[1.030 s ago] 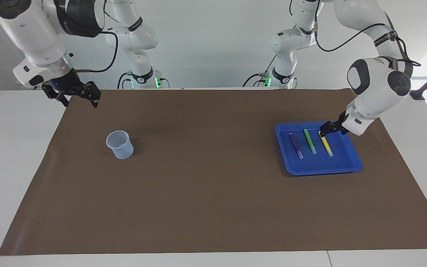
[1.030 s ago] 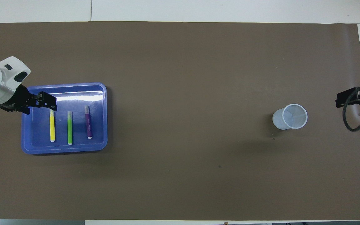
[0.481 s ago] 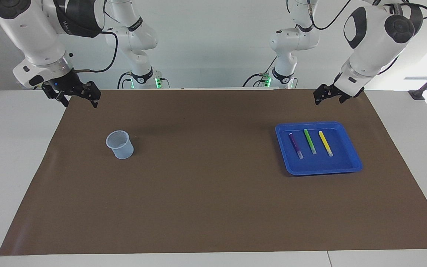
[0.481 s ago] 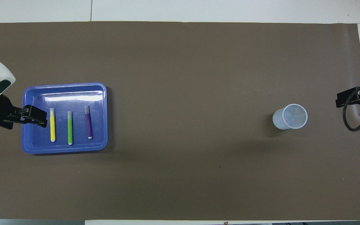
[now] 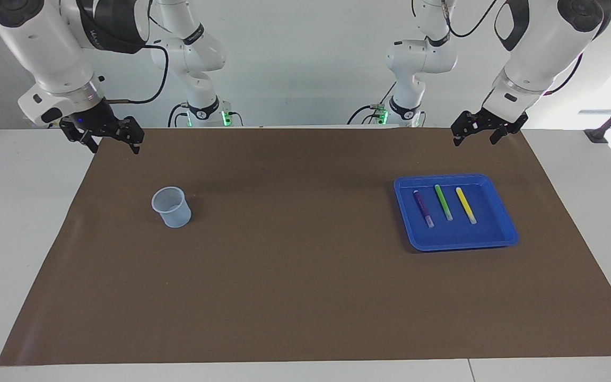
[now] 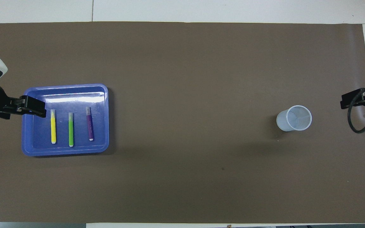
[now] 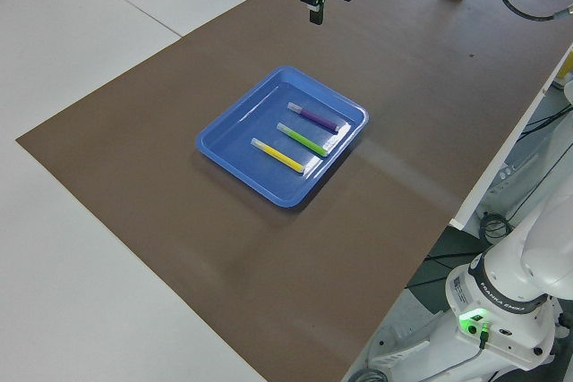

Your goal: Right arm passes pens to left for tray arrangement

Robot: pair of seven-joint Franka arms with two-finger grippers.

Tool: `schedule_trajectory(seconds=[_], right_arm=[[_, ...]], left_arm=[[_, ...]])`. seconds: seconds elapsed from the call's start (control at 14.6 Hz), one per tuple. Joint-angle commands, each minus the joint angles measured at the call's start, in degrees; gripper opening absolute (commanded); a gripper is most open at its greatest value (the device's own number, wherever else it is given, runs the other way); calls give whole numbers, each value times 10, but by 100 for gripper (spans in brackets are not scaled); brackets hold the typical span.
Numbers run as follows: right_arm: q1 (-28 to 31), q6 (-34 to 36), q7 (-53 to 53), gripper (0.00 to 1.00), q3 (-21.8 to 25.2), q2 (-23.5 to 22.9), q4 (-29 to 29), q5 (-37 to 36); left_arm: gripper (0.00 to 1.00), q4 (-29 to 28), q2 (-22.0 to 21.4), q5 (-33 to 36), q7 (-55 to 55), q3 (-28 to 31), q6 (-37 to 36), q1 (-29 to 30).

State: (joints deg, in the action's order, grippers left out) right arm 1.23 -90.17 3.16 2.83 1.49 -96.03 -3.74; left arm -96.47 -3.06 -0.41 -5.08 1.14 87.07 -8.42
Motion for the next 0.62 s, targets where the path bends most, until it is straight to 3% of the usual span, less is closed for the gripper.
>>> schedule_trajectory(seconds=[0.0, 0.55], right_arm=[[7, -2, 13, 100, -4, 6, -6, 1], [7, -2, 13, 100, -4, 6, -6, 1]], left_arm=[[100, 15, 10, 1, -6, 4, -17, -6], [100, 27, 14, -13, -7, 1, -22, -6]])
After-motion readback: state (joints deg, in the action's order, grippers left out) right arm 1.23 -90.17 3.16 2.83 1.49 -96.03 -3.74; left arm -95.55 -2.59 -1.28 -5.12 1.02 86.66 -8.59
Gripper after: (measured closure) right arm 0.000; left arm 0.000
